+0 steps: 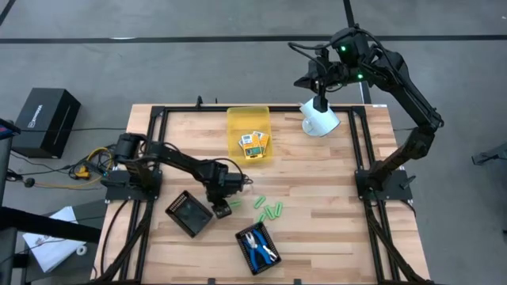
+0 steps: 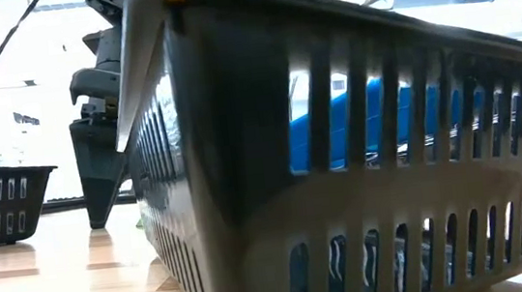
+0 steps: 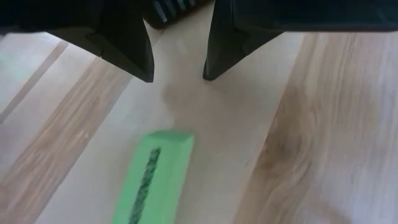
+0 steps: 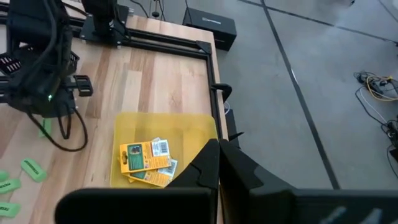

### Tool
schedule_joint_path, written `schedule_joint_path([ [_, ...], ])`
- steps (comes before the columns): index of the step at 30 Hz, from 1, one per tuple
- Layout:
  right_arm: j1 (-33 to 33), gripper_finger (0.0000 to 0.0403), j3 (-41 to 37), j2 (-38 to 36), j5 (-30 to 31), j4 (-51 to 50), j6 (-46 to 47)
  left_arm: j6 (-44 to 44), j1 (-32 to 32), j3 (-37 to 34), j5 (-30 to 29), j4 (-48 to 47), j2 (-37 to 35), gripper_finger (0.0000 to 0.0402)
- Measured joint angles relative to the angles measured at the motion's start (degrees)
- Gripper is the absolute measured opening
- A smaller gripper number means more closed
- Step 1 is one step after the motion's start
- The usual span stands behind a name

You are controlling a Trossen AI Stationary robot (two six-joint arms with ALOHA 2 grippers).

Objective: Pick & Place School Supplies
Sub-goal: Put the green eraser into the left black bin

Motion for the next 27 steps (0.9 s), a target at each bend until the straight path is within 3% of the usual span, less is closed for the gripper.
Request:
schedule_joint_path([
  [7, 0.0, 0.0, 0.0, 0.0, 0.0, 0.0, 0.0, 5.7, -0.2, 7.7, -1.2, -4.2, 5.0, 0.015],
  [27, -0.1, 0.0, 0.0, 0.0, 0.0, -0.2, -0.6, 8.9, 3.4, 10.3, 1.3, 0.5, 8.3, 0.015],
])
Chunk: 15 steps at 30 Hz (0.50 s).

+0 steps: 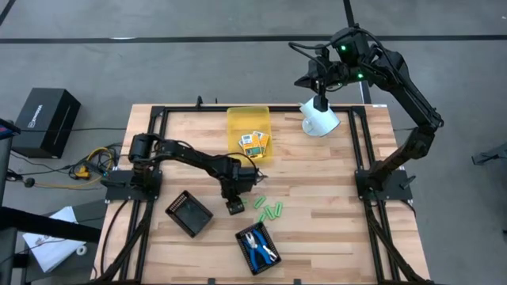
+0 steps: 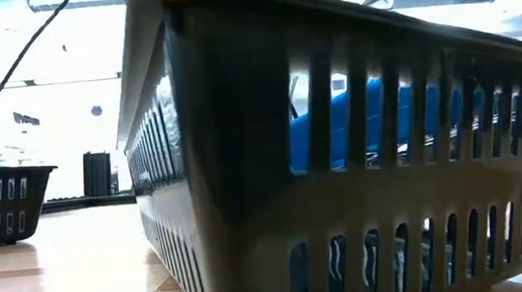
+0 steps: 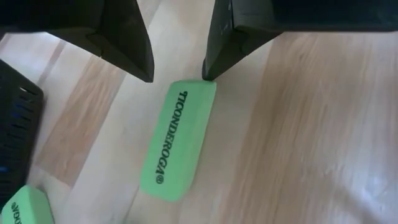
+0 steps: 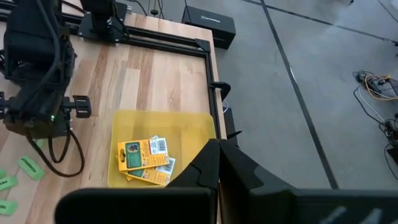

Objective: Pick & Place School Supplies
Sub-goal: Put the green eraser into the left black bin

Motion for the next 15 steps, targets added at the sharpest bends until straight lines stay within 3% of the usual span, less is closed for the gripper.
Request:
schedule_joint_path([
  [15, 0.0, 0.0, 0.0, 0.0, 0.0, -0.7, -1.0, 8.9, 1.7, 1.8, -4.0, -5.5, 0.1, 0.0149],
])
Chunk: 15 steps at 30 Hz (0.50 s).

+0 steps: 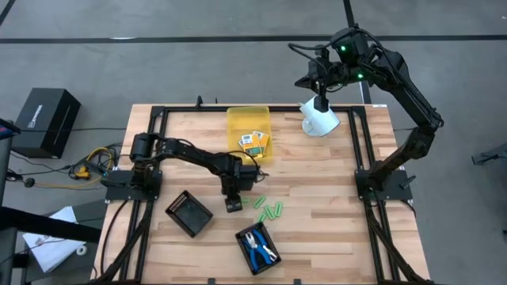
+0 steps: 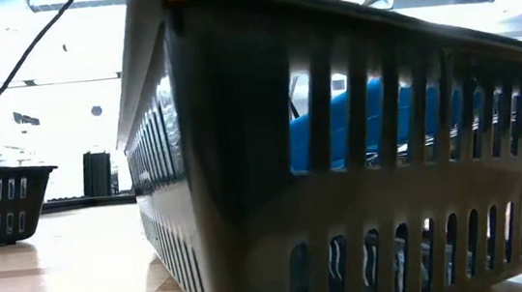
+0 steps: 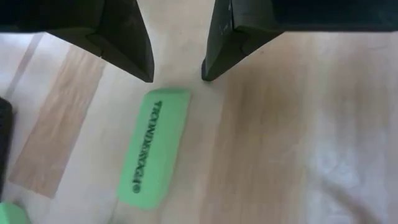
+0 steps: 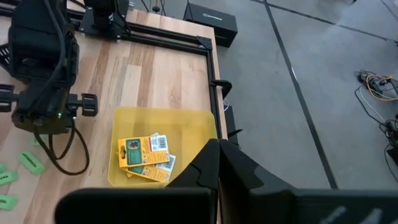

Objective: Pick & Place School Supplies
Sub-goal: Put the green eraser into the left black bin

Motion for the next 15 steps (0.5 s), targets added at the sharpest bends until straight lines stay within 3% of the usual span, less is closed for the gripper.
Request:
schedule_joint_path([
  [6, 0.0, 0.0, 0.0, 0.0, 0.0, -0.2, -0.5, 1.6, 0.1, 0.0, -0.5, -0.5, -0.1, 0.0153],
  [15, 0.0, 0.0, 0.0, 0.0, 0.0, -0.3, -0.5, 1.4, -0.3, 3.6, -0.5, 0.9, 0.6, 0.0207],
])
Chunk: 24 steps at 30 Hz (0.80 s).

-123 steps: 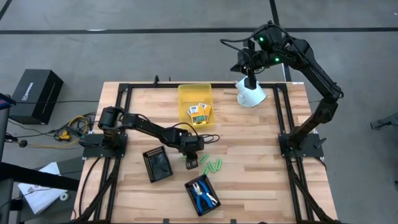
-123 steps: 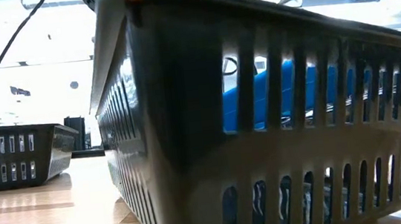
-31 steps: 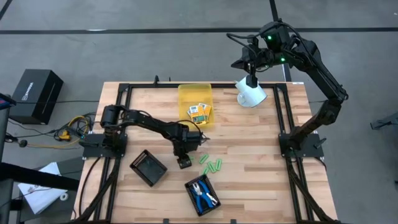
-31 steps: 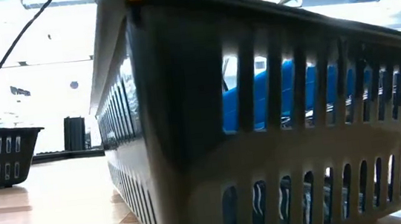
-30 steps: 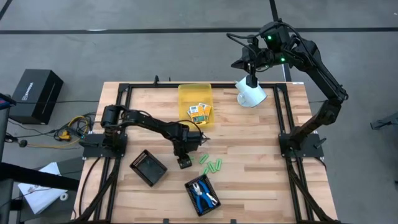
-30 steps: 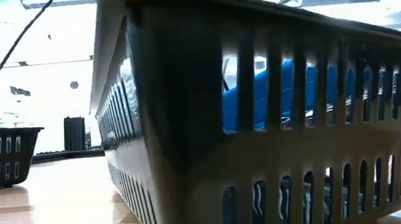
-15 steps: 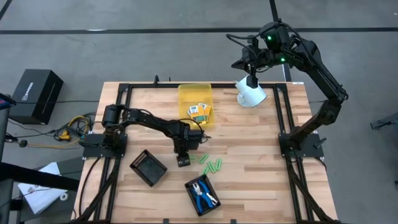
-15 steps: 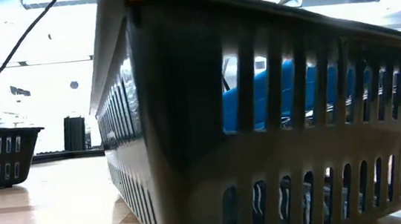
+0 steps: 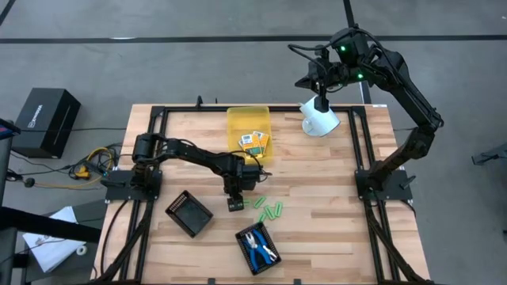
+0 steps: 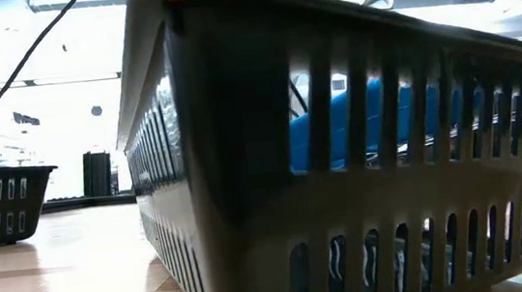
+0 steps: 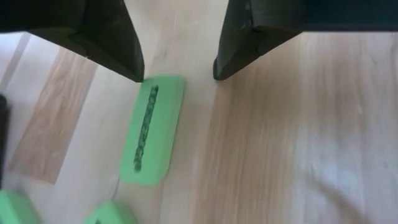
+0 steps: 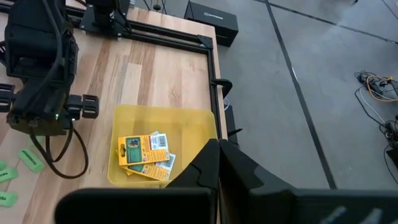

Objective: Pick & Place School Supplies
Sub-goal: Put the green eraser into the left black bin

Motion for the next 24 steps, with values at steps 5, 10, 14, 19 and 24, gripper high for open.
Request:
schedule_joint_path([
  [5, 0.0, 0.0, 0.0, 0.0, -0.1, -0.2, 0.0, 0.1, 0.1, 0.4, 0.0, 2.2, 0.1, 0.0224],
  [10, 0.0, 0.0, 0.0, 0.0, -0.2, -0.6, 0.0, 0.1, -0.5, 0.5, -0.5, 3.6, 0.1, 0.0224],
  [14, 0.0, 0.0, 0.0, 0.0, -0.2, -0.5, 0.0, -0.4, -0.6, 0.5, -0.3, 5.7, 0.1, 0.0225],
  [19, 0.0, 0.0, 0.0, 0.0, -0.2, -0.5, 0.0, -0.3, -1.9, 0.6, -0.4, 6.4, 0.1, 0.0223],
  [24, 0.0, 0.0, 0.0, 0.0, -0.2, -0.4, 0.0, -1.5, -3.4, 0.8, 0.9, 6.5, 1.2, 0.0222],
])
